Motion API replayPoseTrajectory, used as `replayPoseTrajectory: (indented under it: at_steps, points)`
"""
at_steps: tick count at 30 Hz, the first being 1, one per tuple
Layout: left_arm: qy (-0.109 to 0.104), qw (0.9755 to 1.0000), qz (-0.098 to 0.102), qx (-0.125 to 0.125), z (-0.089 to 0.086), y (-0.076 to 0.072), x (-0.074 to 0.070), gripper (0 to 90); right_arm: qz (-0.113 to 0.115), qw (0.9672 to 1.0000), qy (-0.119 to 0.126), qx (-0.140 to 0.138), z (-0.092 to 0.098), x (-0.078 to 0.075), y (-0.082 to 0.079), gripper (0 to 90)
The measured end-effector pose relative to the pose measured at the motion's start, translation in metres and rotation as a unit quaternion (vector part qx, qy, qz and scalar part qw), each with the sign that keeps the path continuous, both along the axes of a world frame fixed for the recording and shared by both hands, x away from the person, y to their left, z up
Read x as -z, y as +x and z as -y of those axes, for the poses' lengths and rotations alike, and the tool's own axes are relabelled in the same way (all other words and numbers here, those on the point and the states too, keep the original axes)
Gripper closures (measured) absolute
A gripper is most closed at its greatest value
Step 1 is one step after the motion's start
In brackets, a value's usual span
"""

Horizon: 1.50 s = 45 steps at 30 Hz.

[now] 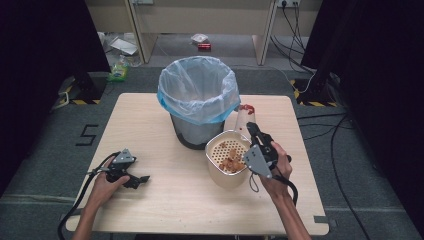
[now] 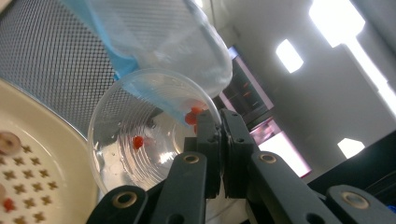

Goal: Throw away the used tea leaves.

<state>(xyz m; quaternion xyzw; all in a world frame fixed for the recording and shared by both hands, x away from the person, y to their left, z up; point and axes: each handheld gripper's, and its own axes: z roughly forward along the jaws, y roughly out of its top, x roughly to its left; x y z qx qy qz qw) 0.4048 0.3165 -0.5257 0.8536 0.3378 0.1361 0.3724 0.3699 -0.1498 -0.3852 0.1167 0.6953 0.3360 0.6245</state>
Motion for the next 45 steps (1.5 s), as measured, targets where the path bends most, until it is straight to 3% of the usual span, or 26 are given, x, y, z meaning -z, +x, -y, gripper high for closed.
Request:
replayPoseTrajectory:
  at_steps: [1, 2, 4, 5, 7, 8, 11, 12, 14, 15, 16, 18, 21, 23, 31, 38, 41, 45]
  points:
    - [0.000, 1.0000, 0.000, 0.000, 0.000, 0.000, 0.000, 0.0, 0.000, 1.0000, 0.000, 0.000, 0.000, 0.000, 0.000, 87.8]
    - [0.000, 1.0000, 0.000, 0.000, 0.000, 0.000, 0.000, 0.0, -0.033, 0.9987, 0.039, -0.003, 0.006, -0.005, 0.003, 87.8]
    - [0.000, 1.0000, 0.000, 0.000, 0.000, 0.000, 0.000, 0.0, -0.059, 0.9956, 0.072, -0.006, 0.011, -0.009, 0.005, 87.8]
    - [0.000, 1.0000, 0.000, 0.000, 0.000, 0.000, 0.000, 0.0, -0.059, 0.9956, 0.072, -0.006, 0.011, -0.009, 0.005, 87.8]
    - [0.000, 1.0000, 0.000, 0.000, 0.000, 0.000, 0.000, 0.0, -0.082, 0.9917, 0.099, -0.008, 0.017, -0.014, 0.009, 87.8]
    - [0.000, 1.0000, 0.000, 0.000, 0.000, 0.000, 0.000, 0.0, -0.082, 0.9917, 0.099, -0.008, 0.017, -0.014, 0.009, 87.8]
    - [0.000, 1.0000, 0.000, 0.000, 0.000, 0.000, 0.000, 0.0, -0.108, 0.9860, 0.126, -0.011, 0.023, -0.021, 0.013, 87.8]
    - [0.000, 1.0000, 0.000, 0.000, 0.000, 0.000, 0.000, 0.0, -0.108, 0.9860, 0.126, -0.011, 0.023, -0.021, 0.013, 87.8]
    - [0.000, 1.0000, 0.000, 0.000, 0.000, 0.000, 0.000, 0.0, -0.130, 0.9793, 0.154, -0.015, 0.027, -0.025, 0.017, 87.8]
    - [0.000, 1.0000, 0.000, 0.000, 0.000, 0.000, 0.000, 0.0, -0.136, 0.9771, 0.163, -0.015, 0.029, -0.027, 0.018, 87.8]
    - [0.000, 1.0000, 0.000, 0.000, 0.000, 0.000, 0.000, 0.0, -0.136, 0.9771, 0.163, -0.015, 0.029, -0.027, 0.018, 87.8]
    - [0.000, 1.0000, 0.000, 0.000, 0.000, 0.000, 0.000, 0.0, -0.146, 0.9710, 0.188, -0.019, 0.033, -0.035, 0.021, 87.8]
    - [0.000, 1.0000, 0.000, 0.000, 0.000, 0.000, 0.000, 0.0, -0.148, 0.9692, 0.196, -0.019, 0.036, -0.042, 0.022, 87.7]
    - [0.000, 1.0000, 0.000, 0.000, 0.000, 0.000, 0.000, 0.0, -0.152, 0.9655, 0.211, -0.019, 0.039, -0.055, 0.024, 87.7]
    - [0.000, 1.0000, 0.000, 0.000, 0.000, 0.000, 0.000, 0.0, -0.154, 0.9624, 0.222, -0.026, 0.038, -0.084, 0.029, 87.7]
    - [0.001, 1.0000, 0.000, 0.000, 0.000, 0.000, 0.000, 0.0, -0.144, 0.9632, 0.225, -0.032, 0.034, -0.108, 0.034, 87.7]
    - [0.000, 1.0000, 0.000, 0.000, 0.000, 0.000, 0.000, 0.0, -0.144, 0.9621, 0.229, -0.037, 0.031, -0.116, 0.037, 87.7]
    - [0.000, 1.0000, 0.000, 0.000, 0.000, 0.000, 0.000, 0.0, -0.135, 0.9645, 0.222, -0.050, 0.017, -0.133, 0.044, 87.7]
